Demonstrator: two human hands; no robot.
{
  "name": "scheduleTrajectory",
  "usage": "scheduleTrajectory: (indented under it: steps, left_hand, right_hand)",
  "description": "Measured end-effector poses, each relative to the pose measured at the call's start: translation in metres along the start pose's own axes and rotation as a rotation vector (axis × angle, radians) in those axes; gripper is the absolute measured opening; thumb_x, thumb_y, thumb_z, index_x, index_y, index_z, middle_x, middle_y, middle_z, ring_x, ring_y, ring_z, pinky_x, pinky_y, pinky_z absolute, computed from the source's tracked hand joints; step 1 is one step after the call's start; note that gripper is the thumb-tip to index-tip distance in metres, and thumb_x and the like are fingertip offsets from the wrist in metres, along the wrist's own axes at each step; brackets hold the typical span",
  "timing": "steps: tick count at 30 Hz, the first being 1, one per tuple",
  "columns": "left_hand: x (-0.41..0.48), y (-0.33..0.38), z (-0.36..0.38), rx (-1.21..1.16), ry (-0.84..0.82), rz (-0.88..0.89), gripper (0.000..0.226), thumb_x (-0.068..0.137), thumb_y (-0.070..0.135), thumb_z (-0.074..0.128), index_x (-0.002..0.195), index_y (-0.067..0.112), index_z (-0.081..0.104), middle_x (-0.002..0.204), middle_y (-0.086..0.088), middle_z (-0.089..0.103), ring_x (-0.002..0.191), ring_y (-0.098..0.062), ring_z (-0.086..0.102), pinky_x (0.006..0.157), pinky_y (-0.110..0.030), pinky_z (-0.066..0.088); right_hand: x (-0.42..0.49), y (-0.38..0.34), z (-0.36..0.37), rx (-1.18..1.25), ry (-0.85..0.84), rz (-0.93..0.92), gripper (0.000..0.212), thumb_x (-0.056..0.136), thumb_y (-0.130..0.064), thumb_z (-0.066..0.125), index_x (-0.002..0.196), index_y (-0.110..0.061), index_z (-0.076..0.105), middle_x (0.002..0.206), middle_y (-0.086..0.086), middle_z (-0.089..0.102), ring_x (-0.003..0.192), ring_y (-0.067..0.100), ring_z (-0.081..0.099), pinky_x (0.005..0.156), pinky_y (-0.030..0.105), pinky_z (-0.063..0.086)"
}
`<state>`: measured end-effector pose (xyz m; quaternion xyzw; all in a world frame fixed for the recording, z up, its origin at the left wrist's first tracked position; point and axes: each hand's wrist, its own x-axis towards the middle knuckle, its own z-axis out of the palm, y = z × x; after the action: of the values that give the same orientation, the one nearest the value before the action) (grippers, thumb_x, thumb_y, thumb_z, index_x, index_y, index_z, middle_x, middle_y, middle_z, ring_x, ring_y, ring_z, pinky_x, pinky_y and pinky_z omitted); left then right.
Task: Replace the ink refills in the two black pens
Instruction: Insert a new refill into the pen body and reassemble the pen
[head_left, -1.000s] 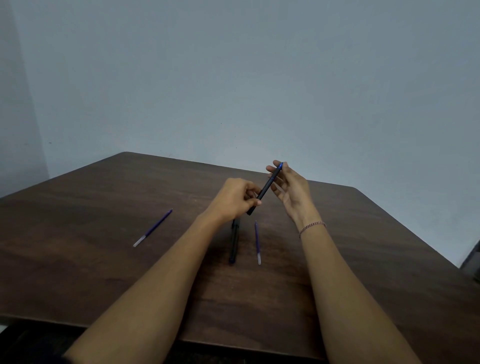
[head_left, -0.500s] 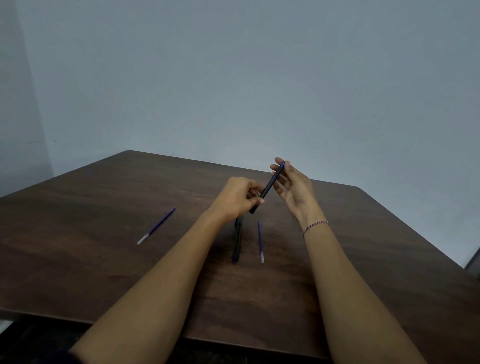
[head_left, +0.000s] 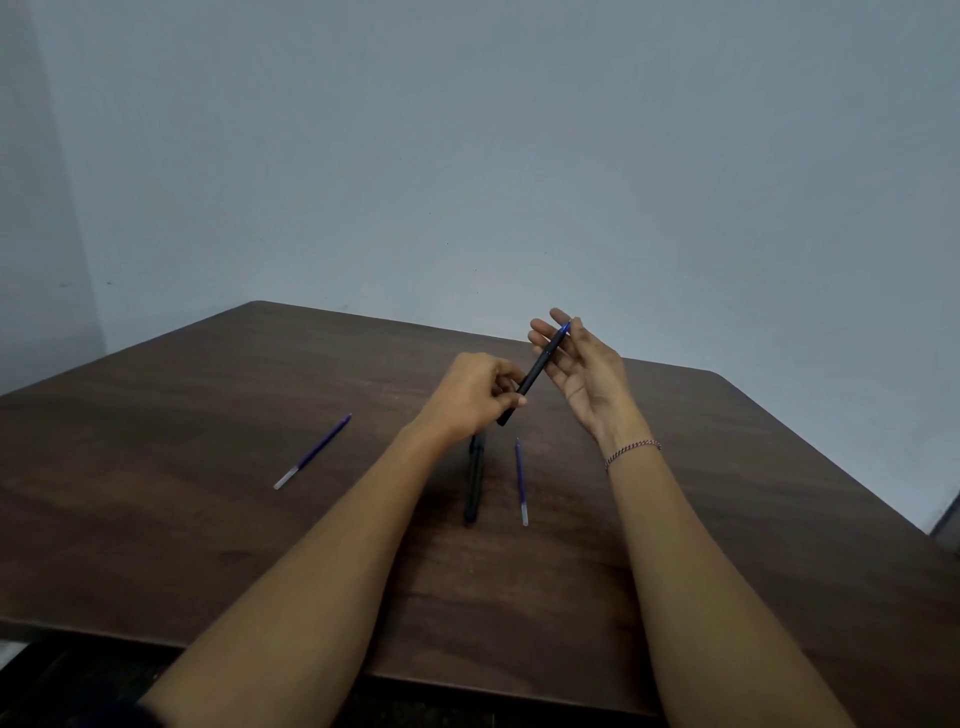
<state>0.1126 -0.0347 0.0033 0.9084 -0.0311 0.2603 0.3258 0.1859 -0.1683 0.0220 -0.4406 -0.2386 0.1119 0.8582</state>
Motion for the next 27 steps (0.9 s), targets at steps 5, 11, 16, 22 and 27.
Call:
scheduleTrajectory:
  steps: [5,11,16,22,27]
  left_hand:
    - [-0.001,0.001,-0.0006,-0.007,-0.001,0.0,0.035,0.079,0.017,0.073,0.112,0.01,0.066,0.088,-0.001,0.068,0.073,-0.005,0.058,0.068,-0.012,0.044]
    - [-0.001,0.001,-0.0004,-0.022,-0.014,0.0,0.035,0.079,0.016,0.072,0.113,0.011,0.066,0.09,-0.001,0.068,0.073,-0.003,0.057,0.066,-0.01,0.043]
    - [-0.0001,0.0005,-0.0007,-0.013,0.013,-0.004,0.035,0.079,0.017,0.072,0.113,0.01,0.065,0.091,-0.002,0.069,0.074,-0.004,0.057,0.07,-0.014,0.045]
    - [0.0009,0.0012,-0.0028,-0.025,0.041,-0.013,0.033,0.077,0.017,0.075,0.108,0.01,0.068,0.079,0.005,0.064,0.07,-0.003,0.059,0.066,-0.011,0.045]
    - [0.0027,0.0024,-0.0043,-0.053,0.049,-0.045,0.032,0.074,0.018,0.077,0.104,0.012,0.069,0.074,0.01,0.061,0.069,-0.002,0.059,0.067,-0.017,0.05]
  right_hand:
    - [-0.003,-0.0006,0.001,-0.069,0.012,-0.028,0.017,0.096,-0.015,0.052,0.107,-0.012,0.064,0.087,0.001,0.075,0.083,0.011,0.071,0.077,0.023,0.057]
    - [-0.002,-0.0014,0.0005,-0.095,0.085,-0.028,0.008,0.089,-0.017,0.063,0.096,-0.015,0.067,0.078,-0.002,0.074,0.075,0.01,0.07,0.065,0.02,0.055]
    - [-0.0015,-0.0025,-0.0005,-0.029,-0.004,-0.01,0.018,0.096,-0.018,0.052,0.108,-0.012,0.063,0.09,0.002,0.075,0.084,0.011,0.071,0.072,0.022,0.057]
    - [-0.0019,-0.0032,0.0007,-0.077,-0.002,-0.036,0.017,0.094,-0.008,0.053,0.107,-0.011,0.064,0.086,0.001,0.075,0.082,0.009,0.071,0.072,0.021,0.056]
    - [-0.001,-0.0036,0.001,-0.096,0.043,-0.079,0.013,0.088,-0.006,0.061,0.099,-0.011,0.066,0.08,0.002,0.075,0.078,0.011,0.071,0.07,0.023,0.056]
